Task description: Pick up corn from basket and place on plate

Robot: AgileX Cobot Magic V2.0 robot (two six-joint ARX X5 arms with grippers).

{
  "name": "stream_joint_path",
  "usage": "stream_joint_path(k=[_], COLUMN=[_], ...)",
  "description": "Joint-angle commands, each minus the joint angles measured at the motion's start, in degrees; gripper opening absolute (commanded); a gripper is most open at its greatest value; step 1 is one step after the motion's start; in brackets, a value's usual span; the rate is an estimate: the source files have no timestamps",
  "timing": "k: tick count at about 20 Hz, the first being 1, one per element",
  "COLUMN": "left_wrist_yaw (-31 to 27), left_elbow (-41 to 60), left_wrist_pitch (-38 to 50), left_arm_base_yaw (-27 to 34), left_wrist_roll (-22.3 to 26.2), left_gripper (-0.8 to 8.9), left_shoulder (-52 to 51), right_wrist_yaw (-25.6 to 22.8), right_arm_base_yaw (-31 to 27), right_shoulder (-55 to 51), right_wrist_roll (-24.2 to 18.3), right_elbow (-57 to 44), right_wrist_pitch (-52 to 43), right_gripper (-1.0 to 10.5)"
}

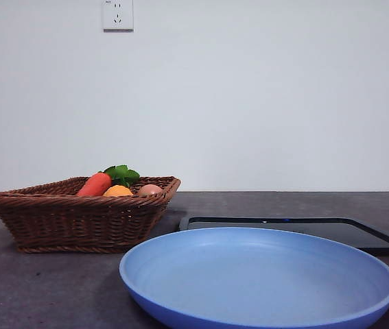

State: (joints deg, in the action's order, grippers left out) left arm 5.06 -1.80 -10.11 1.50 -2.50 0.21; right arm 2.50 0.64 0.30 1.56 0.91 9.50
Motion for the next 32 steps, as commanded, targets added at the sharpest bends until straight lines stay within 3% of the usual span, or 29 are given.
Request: stream_joint_path(k=[1,3,5,12,16,25,32], left_wrist_yaw=[0.31,0.31,0.33,0.37,3.43,7.85,14.01], left_elbow=[1.33,1.33,1.33,1.14,-0.61,-8.09,-17.33], left_wrist_pitch=[-0.61,-0.61,-0.63,-0.61,-1.22,-7.1,-13.6], left_arm_base_yaw=[0.15,0.15,0.15,0.15,0.15,0.15,0.15], left_wrist_roll=[-0.22,-1.57,-5.38,-18.8,-23.41,-25.64,-24.76], left_gripper=[0.05,0.05,0.05,0.05,0.05,0.05,0.05], left_shoulder=[-0.04,-0.04,-0.04,-0.04,0.0,2.51,9.05], right_wrist_yaw=[-0.11,0.79,1.92,2.82,3.89,3.5,6.29], right_arm_base_yaw=[-0.02,-0.02,-0.02,-0.02,-0.02,-0.02,-0.02], right_shoulder=[-0.09,-0.09,-0.09,-0.09,-0.09,1.53,8.85], right_wrist_roll=[0.94,3.02,7.37,14.99,19.89,19.87,15.72], right_elbow=[-0.37,-0.33,-0.15,0.04,2.19,12.94,23.12], right_wrist_pitch=[-0.9,-0.9,-0.87,-1.27,0.07,7.61,16.55], right_gripper=[0.0,0.0,0.0,0.0,0.0,0.0,0.0])
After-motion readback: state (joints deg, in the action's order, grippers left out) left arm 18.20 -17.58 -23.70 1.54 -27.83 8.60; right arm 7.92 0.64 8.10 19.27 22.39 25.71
